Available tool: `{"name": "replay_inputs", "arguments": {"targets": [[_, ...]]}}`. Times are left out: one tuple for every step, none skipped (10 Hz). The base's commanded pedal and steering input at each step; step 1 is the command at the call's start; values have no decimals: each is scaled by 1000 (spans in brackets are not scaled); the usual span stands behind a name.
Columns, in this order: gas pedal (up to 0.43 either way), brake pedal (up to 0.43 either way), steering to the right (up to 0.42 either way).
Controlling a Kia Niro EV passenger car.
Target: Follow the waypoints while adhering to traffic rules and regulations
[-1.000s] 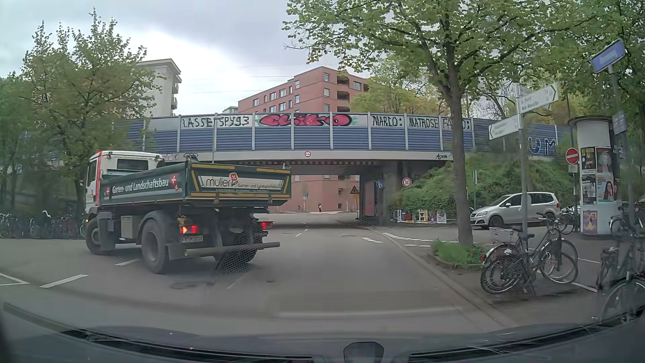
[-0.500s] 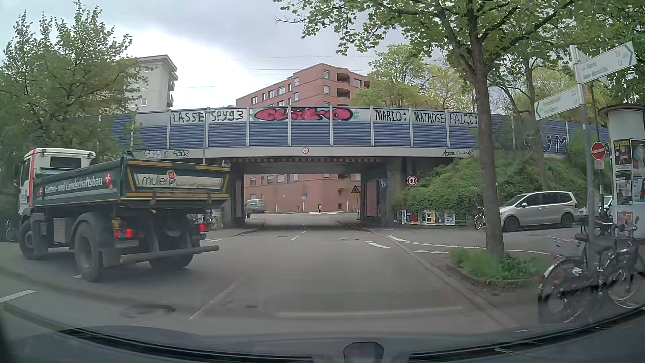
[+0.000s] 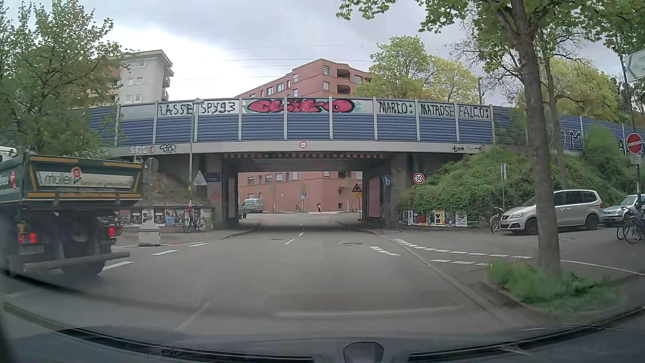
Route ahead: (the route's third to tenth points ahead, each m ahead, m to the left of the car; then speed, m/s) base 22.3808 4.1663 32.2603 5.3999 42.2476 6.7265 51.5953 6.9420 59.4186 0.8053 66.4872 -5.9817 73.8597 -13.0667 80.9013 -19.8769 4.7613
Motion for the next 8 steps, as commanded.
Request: {"name": "replay_inputs", "arguments": {"targets": [[287,0,0],[287,0,0],[280,0,0],[268,0,0],[268,0,0],[268,0,0],[268,0,0],[268,0,0]]}}
